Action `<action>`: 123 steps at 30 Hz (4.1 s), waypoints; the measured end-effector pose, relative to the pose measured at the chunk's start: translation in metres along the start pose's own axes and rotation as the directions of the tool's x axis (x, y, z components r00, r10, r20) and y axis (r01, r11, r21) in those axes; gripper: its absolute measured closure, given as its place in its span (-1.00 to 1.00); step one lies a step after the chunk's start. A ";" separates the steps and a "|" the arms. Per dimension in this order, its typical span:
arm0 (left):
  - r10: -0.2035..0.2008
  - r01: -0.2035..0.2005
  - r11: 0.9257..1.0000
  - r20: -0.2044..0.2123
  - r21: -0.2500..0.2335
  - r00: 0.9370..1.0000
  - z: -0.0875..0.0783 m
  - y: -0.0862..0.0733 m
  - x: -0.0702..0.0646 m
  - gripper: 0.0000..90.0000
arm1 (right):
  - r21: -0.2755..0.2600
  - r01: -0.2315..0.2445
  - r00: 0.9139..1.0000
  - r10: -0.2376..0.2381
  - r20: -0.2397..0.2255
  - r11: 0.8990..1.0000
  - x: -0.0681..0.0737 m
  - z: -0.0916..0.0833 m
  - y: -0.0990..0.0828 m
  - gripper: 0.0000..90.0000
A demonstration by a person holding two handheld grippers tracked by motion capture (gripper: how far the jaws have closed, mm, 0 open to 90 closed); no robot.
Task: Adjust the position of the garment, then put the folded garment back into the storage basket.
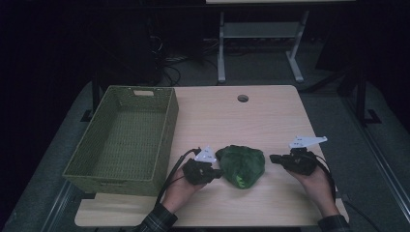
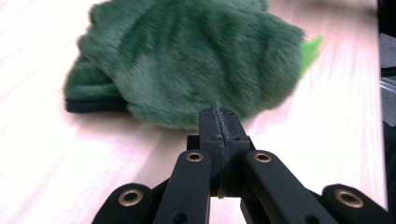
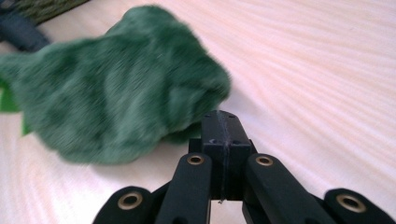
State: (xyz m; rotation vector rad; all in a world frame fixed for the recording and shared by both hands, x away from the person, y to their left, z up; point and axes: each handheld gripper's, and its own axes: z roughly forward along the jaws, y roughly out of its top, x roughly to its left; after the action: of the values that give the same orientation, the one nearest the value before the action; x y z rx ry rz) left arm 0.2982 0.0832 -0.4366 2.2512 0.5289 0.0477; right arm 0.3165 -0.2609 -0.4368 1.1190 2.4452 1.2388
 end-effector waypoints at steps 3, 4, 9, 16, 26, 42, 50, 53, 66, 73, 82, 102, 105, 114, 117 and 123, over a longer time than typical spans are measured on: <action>-0.005 0.005 1.000 0.023 -0.003 1.000 0.001 -0.005 -0.007 0.99 | -0.008 -0.007 1.000 0.007 0.014 1.000 -0.008 0.006 0.007 1.00; -0.007 0.007 1.000 0.030 -0.004 1.000 0.002 -0.006 -0.009 0.99 | -0.019 -0.003 1.000 0.003 0.022 1.000 -0.011 0.007 0.010 1.00; 0.015 -0.015 1.000 0.060 0.004 0.998 0.010 -0.006 -0.021 0.99 | -0.020 -0.029 0.999 0.030 0.023 0.999 -0.022 0.022 0.025 1.00; 0.028 -0.029 1.000 0.096 0.009 0.995 0.026 -0.001 -0.029 0.99 | 0.013 -0.009 1.000 0.009 -0.002 1.000 -0.028 0.054 0.039 1.00; 0.041 -0.043 0.999 0.103 0.025 0.994 0.047 0.003 -0.029 0.99 | 0.057 0.028 0.992 -0.021 -0.124 0.998 -0.019 0.078 0.042 1.00; 0.021 -0.022 0.998 0.037 0.050 0.999 0.040 0.000 -0.005 0.99 | 0.088 0.030 0.986 -0.015 -0.169 0.996 -0.014 0.070 0.032 1.00; 0.015 -0.016 0.998 0.027 0.054 1.000 0.037 0.001 0.008 0.99 | 0.095 0.025 0.986 -0.009 -0.166 0.995 -0.007 0.059 0.023 1.00; 0.030 -0.031 0.997 0.020 0.065 0.999 0.036 0.002 0.015 0.99 | 0.095 0.020 0.986 -0.004 -0.166 0.995 -0.002 0.053 0.018 1.00; 0.043 -0.041 0.996 -0.017 0.079 0.999 0.034 0.008 0.032 0.99 | 0.087 0.023 0.991 -0.011 -0.132 0.996 0.016 0.027 -0.002 1.00; 0.069 -0.067 0.993 -0.012 0.098 0.998 0.026 0.009 0.031 0.90 | 0.028 -0.009 0.998 0.010 -0.069 1.000 0.010 0.011 -0.011 0.78; 0.074 -0.071 0.992 -0.021 0.105 0.997 0.013 0.009 0.026 0.16 | -0.009 -0.008 0.994 0.009 0.104 1.000 -0.004 -0.009 -0.036 -0.17; 0.175 -0.169 0.969 -0.020 0.179 0.984 0.003 0.044 0.013 -0.68 | 0.074 -0.009 0.978 -0.006 0.209 0.997 -0.006 0.000 -0.060 -0.94; 0.179 -0.173 0.967 -0.017 0.185 0.984 0.003 0.050 0.015 -0.69 | 0.071 -0.014 0.979 -0.001 0.204 0.997 -0.008 -0.001 -0.060 -0.95; 0.180 -0.177 0.963 0.001 0.204 0.984 0.015 0.064 0.019 -0.70 | 0.070 -0.021 0.979 0.006 0.204 0.997 -0.007 -0.001 -0.061 -0.95; 0.175 -0.172 0.962 0.007 0.213 0.985 0.022 0.067 0.021 -0.71 | 0.070 -0.021 0.979 0.006 0.204 0.997 -0.007 -0.001 -0.061 -0.95; 0.160 -0.163 0.959 0.032 0.231 0.987 0.035 0.068 0.024 -0.72 | 0.069 -0.020 0.978 0.006 0.207 0.997 -0.008 0.000 -0.061 -0.95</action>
State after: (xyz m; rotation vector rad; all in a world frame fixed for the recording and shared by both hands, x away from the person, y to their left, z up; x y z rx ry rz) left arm 0.3509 0.0278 -0.4139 2.5195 0.3570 0.0560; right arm 0.2887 -0.2888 -0.4835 1.2173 2.3454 0.9909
